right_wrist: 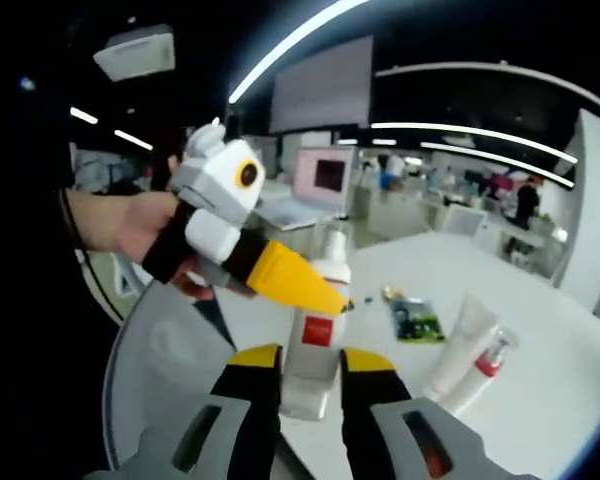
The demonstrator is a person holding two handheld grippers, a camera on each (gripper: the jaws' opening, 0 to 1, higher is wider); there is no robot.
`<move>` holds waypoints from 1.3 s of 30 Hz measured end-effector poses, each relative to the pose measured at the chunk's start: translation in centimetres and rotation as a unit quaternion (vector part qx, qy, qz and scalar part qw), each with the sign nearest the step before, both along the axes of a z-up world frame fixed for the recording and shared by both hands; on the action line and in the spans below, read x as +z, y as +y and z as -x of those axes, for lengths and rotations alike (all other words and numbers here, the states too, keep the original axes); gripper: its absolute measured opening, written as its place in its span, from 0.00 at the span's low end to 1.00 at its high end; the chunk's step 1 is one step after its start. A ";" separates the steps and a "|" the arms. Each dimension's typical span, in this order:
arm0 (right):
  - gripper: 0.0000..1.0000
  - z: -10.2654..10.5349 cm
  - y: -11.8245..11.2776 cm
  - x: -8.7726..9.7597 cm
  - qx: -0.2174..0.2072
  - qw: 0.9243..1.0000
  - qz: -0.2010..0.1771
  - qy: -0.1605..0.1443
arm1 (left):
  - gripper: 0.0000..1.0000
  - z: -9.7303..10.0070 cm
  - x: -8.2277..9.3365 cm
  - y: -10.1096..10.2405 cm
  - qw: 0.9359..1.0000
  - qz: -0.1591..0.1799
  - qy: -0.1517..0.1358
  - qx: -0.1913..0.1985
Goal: Arrange the skincare products in the storage area until every visible bottle or jar stands upright without overlapping.
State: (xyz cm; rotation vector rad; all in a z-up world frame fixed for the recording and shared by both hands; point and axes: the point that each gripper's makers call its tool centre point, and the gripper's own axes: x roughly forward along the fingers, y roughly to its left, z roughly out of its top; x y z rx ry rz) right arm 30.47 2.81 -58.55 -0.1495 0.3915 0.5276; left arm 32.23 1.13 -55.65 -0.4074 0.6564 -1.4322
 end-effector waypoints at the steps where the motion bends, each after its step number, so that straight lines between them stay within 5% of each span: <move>1: 0.15 0.0 0.0 0.1 0.004 1.000 -0.005 0.000 | 0.17 0.1 0.2 0.0 1.000 0.000 -0.007 -0.007; 9: 0.23 0.2 -1.0 1.2 0.032 0.993 -0.113 0.032 | 0.17 1.1 2.4 -0.1 0.990 -0.018 -0.099 -0.095; 12: 0.27 0.5 -1.6 1.5 0.045 0.993 -0.103 0.027 | 0.16 1.3 2.8 -0.2 0.981 -0.039 -0.146 -0.122; 15: 0.20 1.1 -1.4 1.8 0.071 0.994 -0.084 0.020 | 0.16 1.6 2.3 -0.2 0.965 -0.074 -0.198 -0.157; 18: 0.21 1.7 -1.0 2.2 0.109 0.991 -0.075 0.022 | 0.16 2.4 2.5 -0.3 0.954 -0.075 -0.222 -0.185; 25: 0.34 1.6 -0.5 3.7 0.172 0.983 -0.057 0.015 | 0.16 5.7 4.2 -0.3 0.914 -0.043 -0.284 -0.286; 28: 0.28 1.9 0.3 3.9 0.209 0.977 -0.031 0.006 | 0.16 5.7 4.3 -0.3 0.902 -0.051 -0.306 -0.299; 39: 0.13 2.1 1.6 3.7 0.214 0.976 -0.036 0.001 | 0.16 5.5 4.0 0.2 0.887 -0.066 -0.331 -0.315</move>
